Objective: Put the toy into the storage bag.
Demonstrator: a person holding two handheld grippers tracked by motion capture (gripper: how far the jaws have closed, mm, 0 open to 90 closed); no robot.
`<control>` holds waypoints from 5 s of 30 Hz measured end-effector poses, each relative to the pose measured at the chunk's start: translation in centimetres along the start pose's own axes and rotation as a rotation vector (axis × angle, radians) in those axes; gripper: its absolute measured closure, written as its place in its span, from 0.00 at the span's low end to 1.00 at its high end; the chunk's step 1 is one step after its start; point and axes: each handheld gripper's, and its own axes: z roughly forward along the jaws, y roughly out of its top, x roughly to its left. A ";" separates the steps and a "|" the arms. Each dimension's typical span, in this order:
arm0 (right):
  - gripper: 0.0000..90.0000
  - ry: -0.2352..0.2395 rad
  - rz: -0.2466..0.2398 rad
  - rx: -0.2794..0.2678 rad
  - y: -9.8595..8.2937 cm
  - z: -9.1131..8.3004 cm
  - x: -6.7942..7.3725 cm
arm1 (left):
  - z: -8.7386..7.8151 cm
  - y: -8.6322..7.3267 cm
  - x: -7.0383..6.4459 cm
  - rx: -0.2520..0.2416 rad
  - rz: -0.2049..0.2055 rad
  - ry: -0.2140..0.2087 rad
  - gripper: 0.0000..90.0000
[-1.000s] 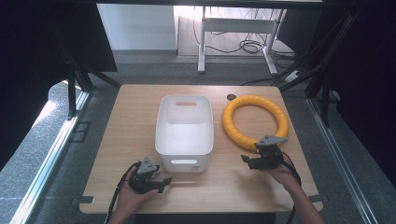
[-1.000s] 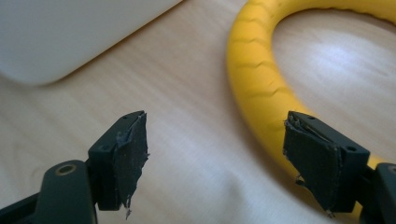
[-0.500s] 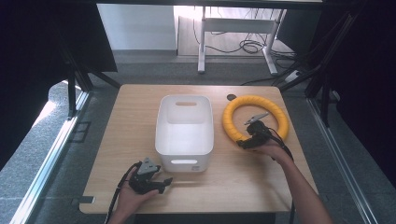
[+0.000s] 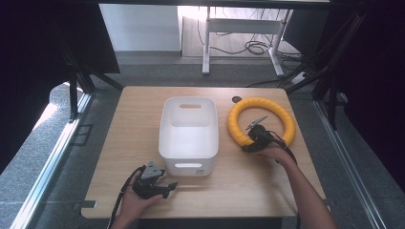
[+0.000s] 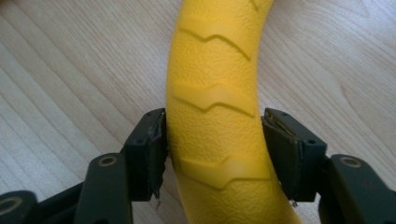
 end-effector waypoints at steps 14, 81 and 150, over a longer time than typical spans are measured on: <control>0.55 0.031 -0.049 0.002 0.4 -0.4 -0.3 | 0.1 -0.1 0.1 0.004 0.000 0.003 0.32; 0.57 0.374 0.110 -0.750 -2.5 -15.2 2.0 | 0.6 -0.2 -0.1 0.024 0.004 0.010 0.32; 0.57 0.431 0.017 -0.821 0.8 -18.4 5.4 | 0.7 -0.2 -0.1 0.028 0.004 0.012 0.32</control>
